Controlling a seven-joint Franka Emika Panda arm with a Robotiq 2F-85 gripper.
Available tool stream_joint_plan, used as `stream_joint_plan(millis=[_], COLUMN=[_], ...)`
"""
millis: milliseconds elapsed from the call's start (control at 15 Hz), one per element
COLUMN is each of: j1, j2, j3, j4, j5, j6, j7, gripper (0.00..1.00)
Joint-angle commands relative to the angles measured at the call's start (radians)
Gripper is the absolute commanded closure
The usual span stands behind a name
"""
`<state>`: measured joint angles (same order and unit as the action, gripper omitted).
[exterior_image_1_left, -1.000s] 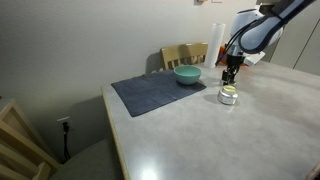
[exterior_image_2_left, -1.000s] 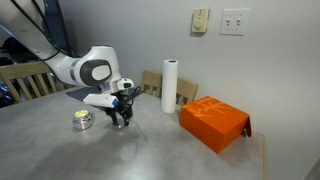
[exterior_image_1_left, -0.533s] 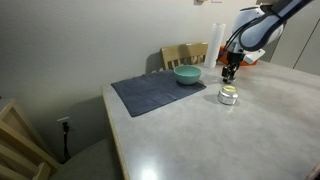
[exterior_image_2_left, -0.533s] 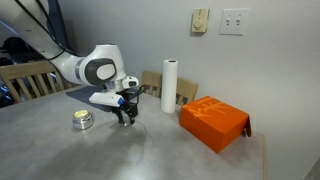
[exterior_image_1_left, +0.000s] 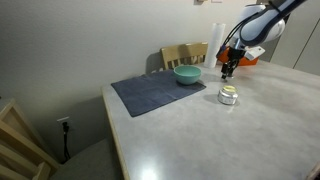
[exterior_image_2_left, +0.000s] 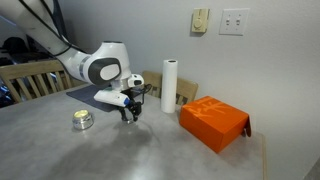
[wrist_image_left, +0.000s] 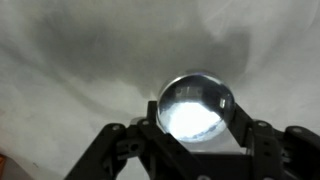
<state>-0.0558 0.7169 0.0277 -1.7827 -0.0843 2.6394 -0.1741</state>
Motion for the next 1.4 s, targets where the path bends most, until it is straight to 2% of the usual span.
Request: stream_joint_plan(millis=[0,533,933,1000,1067,1200,1333], j1=[-0.019,-0.022,-0.020,-0.019,-0.019,-0.022,-0.021], j2=[0.012,0.066,0.112,0.115,0.118,0.126,0.130], j3=[0.019,0.023,0.025,0.025,0.026,0.029,0.035], j4=[0.026,0.098,0.131,0.128,0.125,0.124,0.116], j5=[0.018,0.024,0.030,0.031,0.032,0.036,0.040], j6=[-0.055,-0.184,-0.184,-0.179,-0.175,-0.168,-0.163], j7=[-0.031,-0.048,-0.063,-0.064,-0.064,-0.065,-0.064], gripper=[0.56,0.56,0.56,0.20,0.06,0.00,0.00])
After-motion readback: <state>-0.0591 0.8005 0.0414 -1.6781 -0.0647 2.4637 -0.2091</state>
